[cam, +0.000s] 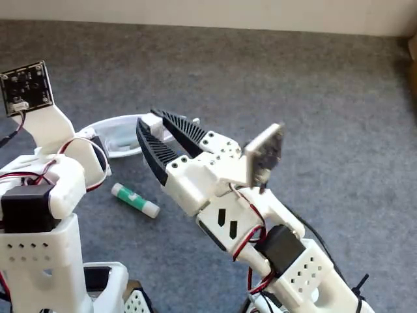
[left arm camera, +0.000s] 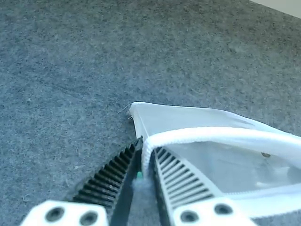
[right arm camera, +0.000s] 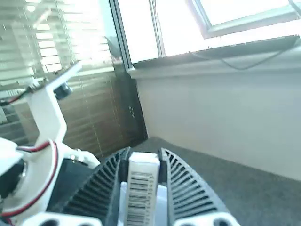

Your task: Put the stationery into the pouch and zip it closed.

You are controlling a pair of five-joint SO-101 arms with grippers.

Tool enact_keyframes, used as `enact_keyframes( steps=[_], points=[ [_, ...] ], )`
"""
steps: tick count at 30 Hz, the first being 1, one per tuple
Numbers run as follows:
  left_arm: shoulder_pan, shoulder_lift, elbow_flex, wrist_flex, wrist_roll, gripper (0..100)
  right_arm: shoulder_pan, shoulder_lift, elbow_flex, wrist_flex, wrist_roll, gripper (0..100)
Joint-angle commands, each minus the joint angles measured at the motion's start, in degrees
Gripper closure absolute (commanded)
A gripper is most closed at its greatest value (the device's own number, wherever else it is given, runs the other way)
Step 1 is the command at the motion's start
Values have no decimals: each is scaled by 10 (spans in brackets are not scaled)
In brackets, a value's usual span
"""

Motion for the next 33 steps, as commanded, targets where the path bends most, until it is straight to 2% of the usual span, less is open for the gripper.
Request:
enact_keyframes(
  steps=[1,7,16,27,33],
  points=[
    [8,-7,-3,-8,5,989,-3,-12,8,-83,-2,994],
    [8,-8,-3,-8,5,989,-3,0,83,-224,-1,994],
    [7,-8,-3,-8,5,989,28,131,109,-399,0,994],
    [6,-8,-3,-7,5,989,35,220,116,-455,0,994],
    [6,-8,-3,-7,5,989,17,220,153,-456,99,989]
  ],
)
